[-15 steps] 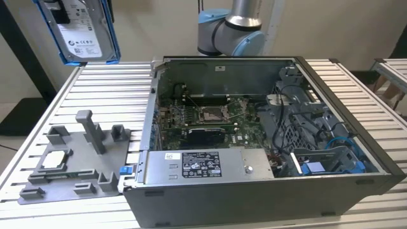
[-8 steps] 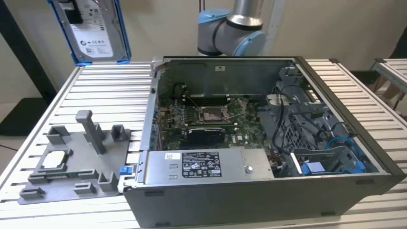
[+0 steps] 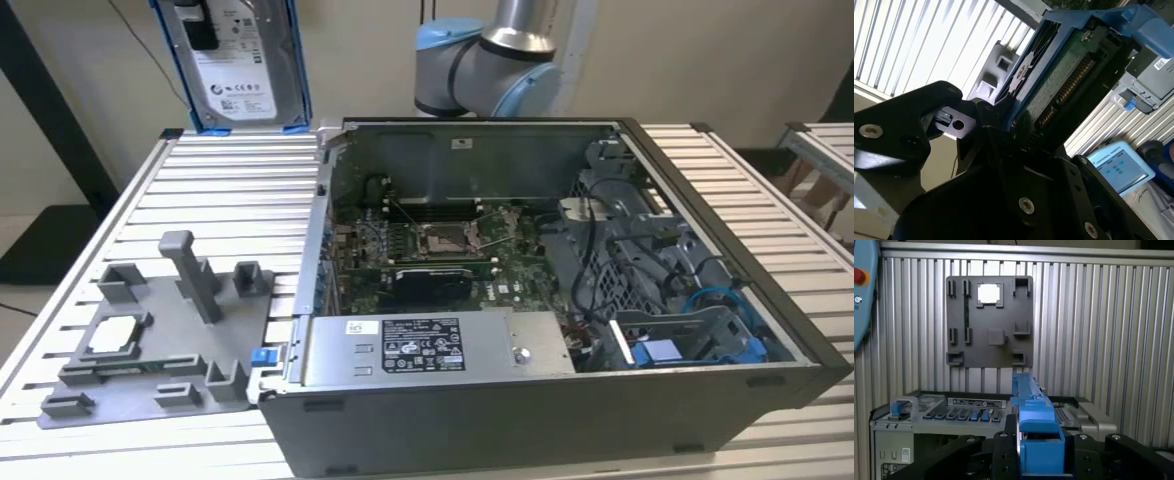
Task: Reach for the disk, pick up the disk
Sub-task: 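Pick up the disk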
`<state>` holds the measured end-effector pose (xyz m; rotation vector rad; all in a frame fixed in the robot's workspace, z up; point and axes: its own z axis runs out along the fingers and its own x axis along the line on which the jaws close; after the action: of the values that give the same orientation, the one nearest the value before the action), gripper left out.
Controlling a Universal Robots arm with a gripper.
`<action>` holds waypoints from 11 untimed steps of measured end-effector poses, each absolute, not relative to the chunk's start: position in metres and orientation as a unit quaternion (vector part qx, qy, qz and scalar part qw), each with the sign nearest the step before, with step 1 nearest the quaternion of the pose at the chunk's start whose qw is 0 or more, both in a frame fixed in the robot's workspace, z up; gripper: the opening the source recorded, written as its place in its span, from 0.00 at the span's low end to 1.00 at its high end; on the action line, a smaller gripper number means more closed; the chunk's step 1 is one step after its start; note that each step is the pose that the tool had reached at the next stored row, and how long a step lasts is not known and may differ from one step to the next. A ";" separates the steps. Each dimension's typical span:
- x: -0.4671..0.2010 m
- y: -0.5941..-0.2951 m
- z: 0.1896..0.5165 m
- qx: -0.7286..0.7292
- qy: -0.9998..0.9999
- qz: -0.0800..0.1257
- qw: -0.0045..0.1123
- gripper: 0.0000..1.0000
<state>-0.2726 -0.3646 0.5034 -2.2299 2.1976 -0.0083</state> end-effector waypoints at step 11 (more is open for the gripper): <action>-0.240 -0.365 0.503 -0.712 0.702 -0.003 0.005 0.00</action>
<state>-0.2396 -0.3646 0.5033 -2.2299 2.1975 -0.0083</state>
